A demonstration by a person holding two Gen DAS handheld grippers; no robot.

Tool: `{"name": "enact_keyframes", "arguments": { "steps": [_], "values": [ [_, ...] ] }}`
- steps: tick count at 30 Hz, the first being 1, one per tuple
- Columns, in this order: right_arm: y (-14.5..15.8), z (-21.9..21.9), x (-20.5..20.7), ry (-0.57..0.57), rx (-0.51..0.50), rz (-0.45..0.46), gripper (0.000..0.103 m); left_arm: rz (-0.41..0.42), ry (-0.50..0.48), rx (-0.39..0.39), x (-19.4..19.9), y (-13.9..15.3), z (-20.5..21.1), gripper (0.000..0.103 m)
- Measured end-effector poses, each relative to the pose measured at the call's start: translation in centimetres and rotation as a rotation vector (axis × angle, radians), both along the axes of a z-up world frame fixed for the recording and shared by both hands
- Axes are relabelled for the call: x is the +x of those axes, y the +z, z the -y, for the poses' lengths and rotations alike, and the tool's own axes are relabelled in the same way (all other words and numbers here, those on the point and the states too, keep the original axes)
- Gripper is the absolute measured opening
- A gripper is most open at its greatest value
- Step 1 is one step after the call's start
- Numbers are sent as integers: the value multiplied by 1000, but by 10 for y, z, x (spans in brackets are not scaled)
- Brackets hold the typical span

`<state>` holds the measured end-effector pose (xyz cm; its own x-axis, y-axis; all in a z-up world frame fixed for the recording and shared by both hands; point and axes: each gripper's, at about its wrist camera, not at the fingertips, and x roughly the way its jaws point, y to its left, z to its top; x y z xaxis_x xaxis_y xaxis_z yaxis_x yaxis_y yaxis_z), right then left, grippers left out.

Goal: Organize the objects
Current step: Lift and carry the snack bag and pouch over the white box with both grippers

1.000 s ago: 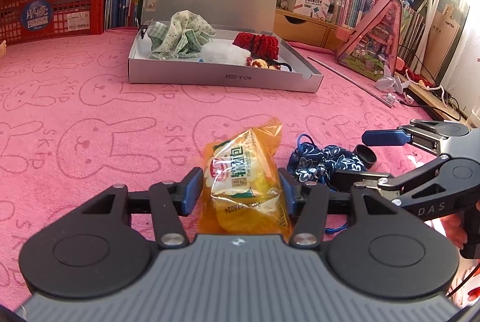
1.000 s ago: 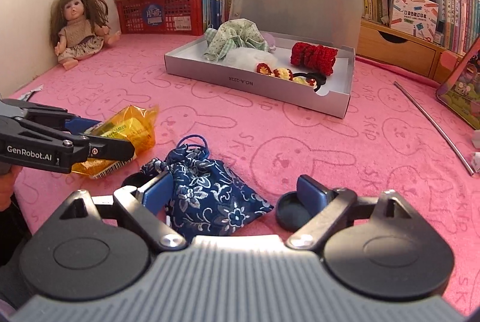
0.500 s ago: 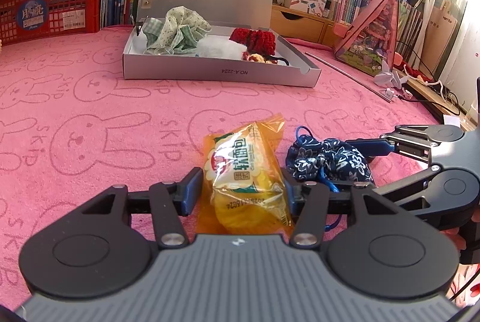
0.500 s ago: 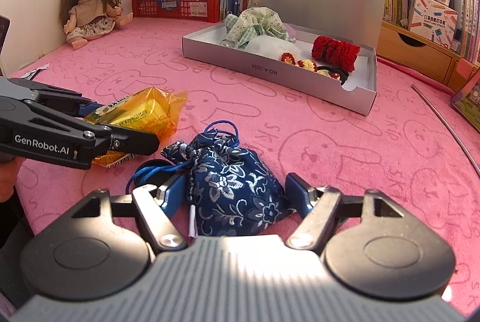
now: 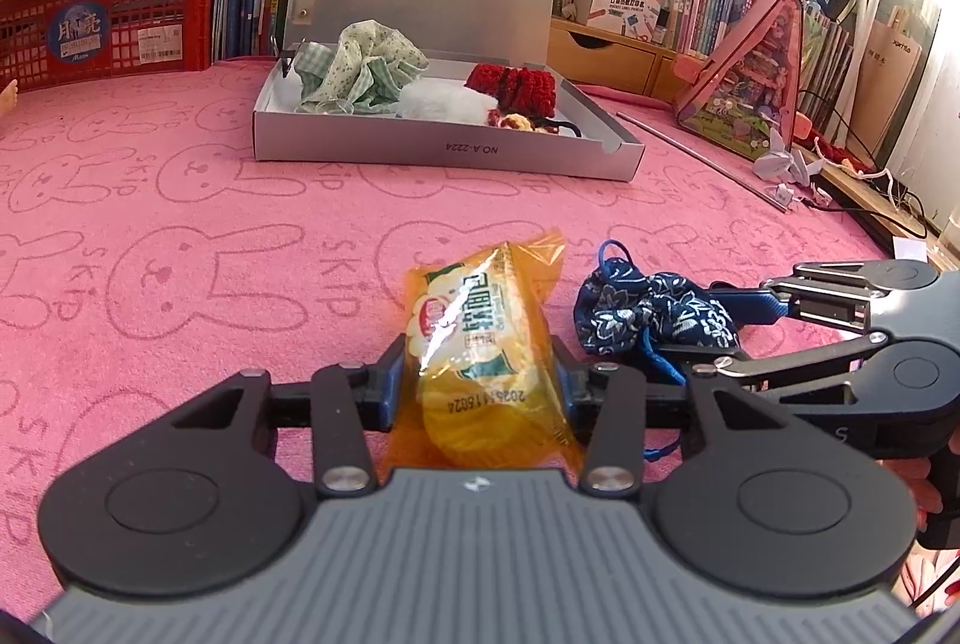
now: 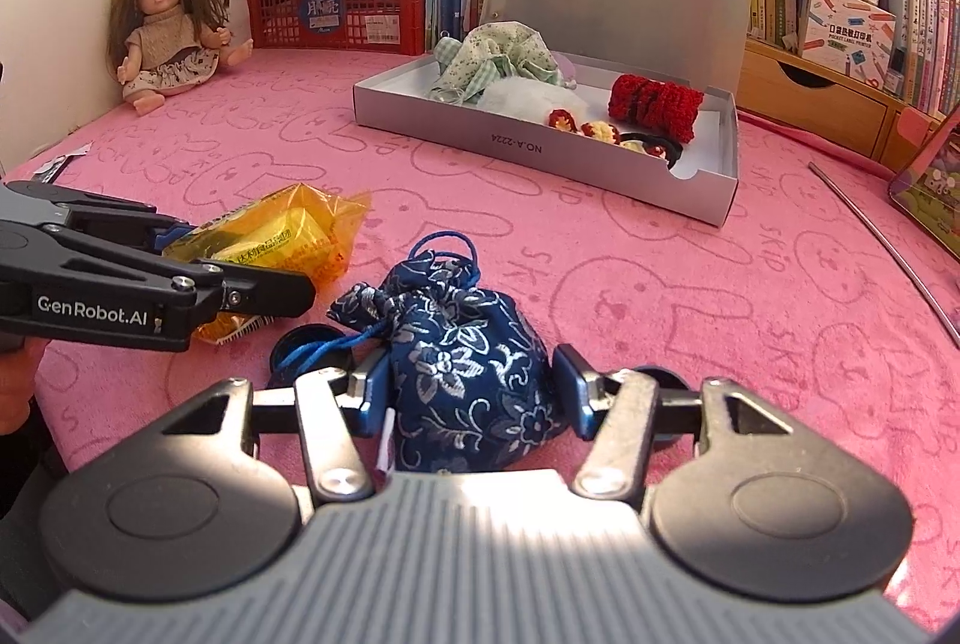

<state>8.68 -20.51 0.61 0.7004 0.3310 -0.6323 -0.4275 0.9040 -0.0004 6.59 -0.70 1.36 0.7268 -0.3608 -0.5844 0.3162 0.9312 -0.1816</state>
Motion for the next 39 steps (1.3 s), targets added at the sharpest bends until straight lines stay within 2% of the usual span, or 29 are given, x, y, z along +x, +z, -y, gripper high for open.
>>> {"name": "enact_keyframes", "arguments": {
  "steps": [10,16,28,39],
  "values": [
    [7,0,-4,-44,25,4,53,-2,16,22,-3,7,6,51],
    [12,-3,0,-97,20,-6,53,33,19,42,-3,16,7,51],
    [29,-1,12,-155,18,2,53,64,54,42,19,36,6,51],
    [40,2,19,-177,27,16,53,73,73,36,30,43,4,51]
  ]
}}
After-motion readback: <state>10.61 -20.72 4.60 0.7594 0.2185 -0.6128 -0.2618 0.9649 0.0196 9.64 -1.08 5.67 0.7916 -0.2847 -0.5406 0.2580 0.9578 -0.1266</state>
